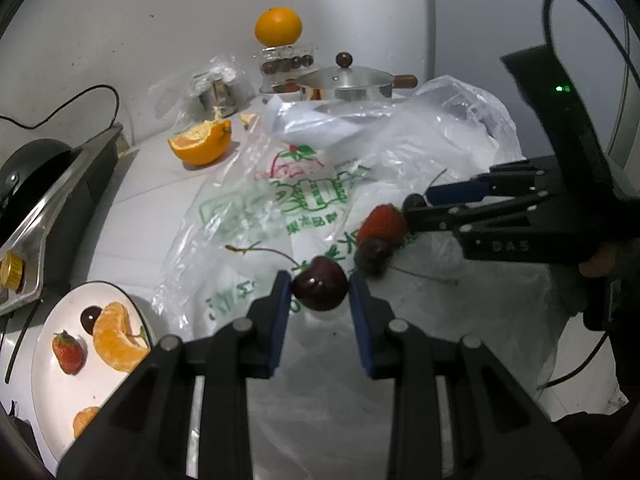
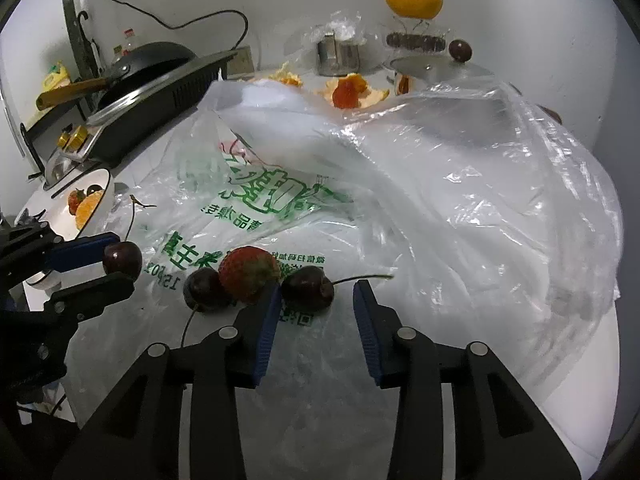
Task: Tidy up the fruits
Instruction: 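Lift a dark cherry with the right gripper while the left lifts a cherry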
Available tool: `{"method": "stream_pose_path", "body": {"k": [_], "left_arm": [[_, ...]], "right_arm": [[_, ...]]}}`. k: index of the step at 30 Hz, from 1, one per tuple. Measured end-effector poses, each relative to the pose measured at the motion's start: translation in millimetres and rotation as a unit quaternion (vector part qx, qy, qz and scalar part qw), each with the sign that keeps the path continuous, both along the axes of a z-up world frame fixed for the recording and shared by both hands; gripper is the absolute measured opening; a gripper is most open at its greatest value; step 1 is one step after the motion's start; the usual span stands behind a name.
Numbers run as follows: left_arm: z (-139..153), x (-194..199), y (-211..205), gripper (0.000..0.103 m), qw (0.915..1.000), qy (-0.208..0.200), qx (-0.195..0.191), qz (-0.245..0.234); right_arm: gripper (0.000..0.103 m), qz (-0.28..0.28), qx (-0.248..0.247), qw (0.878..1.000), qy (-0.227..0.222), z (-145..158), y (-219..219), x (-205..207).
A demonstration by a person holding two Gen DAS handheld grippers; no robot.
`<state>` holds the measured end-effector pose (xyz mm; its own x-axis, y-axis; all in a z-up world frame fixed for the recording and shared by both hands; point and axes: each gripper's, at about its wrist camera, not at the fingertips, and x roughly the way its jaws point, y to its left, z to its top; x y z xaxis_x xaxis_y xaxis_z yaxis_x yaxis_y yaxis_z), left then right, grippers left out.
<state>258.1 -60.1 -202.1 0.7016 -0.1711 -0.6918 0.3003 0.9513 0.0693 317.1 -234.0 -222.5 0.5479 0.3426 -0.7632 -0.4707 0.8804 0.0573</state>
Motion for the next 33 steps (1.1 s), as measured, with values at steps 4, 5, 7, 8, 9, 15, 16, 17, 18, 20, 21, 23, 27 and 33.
{"method": "stream_pose_path", "body": {"k": [4, 5, 7, 8, 9, 15, 16, 17, 18, 20, 21, 23, 27, 33], "left_arm": [[2.0, 0.4, 3.5, 0.03, 1.0, -0.004, -0.004, 0.0], [2.8, 0.3, 4.7, 0.03, 1.0, -0.005, -0.005, 0.001], [4.4, 0.2, 7.0, 0.03, 0.9999, -0.008, -0.006, 0.002], [5.1, 0.2, 7.3, 0.03, 0.9999, -0.009, -0.007, 0.002], [5.6, -0.1, 8.2, 0.03, 0.9999, -0.01, -0.009, 0.002], [9.3, -5.0, 9.8, 0.03, 0.9998, -0.018, -0.012, 0.001], [10.5, -6.2, 10.0, 0.03, 0.9997, -0.02, -0.012, 0.001], [11.3, -7.1, 9.5, 0.03, 0.9997, -0.021, -0.012, 0.001], [12.5, -8.5, 10.0, 0.03, 0.9997, -0.023, -0.012, 0.001], [14.3, -11.2, 11.4, 0.03, 0.9996, -0.026, -0.011, 0.002], [15.3, -12.4, 12.3, 0.03, 0.9995, -0.028, -0.012, 0.003], [17.1, -14.6, 13.6, 0.03, 0.9994, -0.031, -0.012, 0.005], [20.9, -20.2, 15.4, 0.03, 0.9992, -0.038, -0.014, 0.005], [28.6, -32.0, 18.1, 0.03, 0.9986, -0.05, -0.015, 0.004]], "right_arm": [[0.04, 0.0, -0.003, 1.0, 0.003, -2.3, 4.6, 4.6], [0.04, 0.0, -0.004, 1.0, 0.003, -2.7, 5.2, 5.8], [0.04, 0.0, -0.011, 1.0, 0.0, -3.1, 7.9, 6.9], [0.04, 0.001, -0.015, 1.0, -0.002, -3.3, 9.8, 6.7], [0.04, 0.002, -0.02, 1.0, -0.004, -3.6, 11.5, 6.6], [0.03, 0.007, -0.035, 0.999, -0.014, -5.2, 15.5, 4.6], [0.029, 0.007, -0.034, 0.999, -0.014, -5.1, 15.0, 4.3], [0.029, 0.007, -0.034, 0.999, -0.014, -4.9, 14.8, 4.1], [0.029, 0.006, -0.033, 0.999, -0.016, -4.5, 14.4, 2.7], [0.029, 0.007, -0.031, 0.999, -0.02, -1.8, 13.5, -0.3], [0.029, 0.007, -0.031, 0.999, -0.022, -0.2, 13.3, -1.7], [0.029, 0.008, -0.028, 0.999, -0.027, 4.4, 12.6, -5.7], [0.029, 0.012, -0.025, 0.999, -0.036, 14.3, 14.7, -14.2], [0.029, 0.019, -0.021, 0.998, -0.053, 29.2, 21.0, -28.4]]}}
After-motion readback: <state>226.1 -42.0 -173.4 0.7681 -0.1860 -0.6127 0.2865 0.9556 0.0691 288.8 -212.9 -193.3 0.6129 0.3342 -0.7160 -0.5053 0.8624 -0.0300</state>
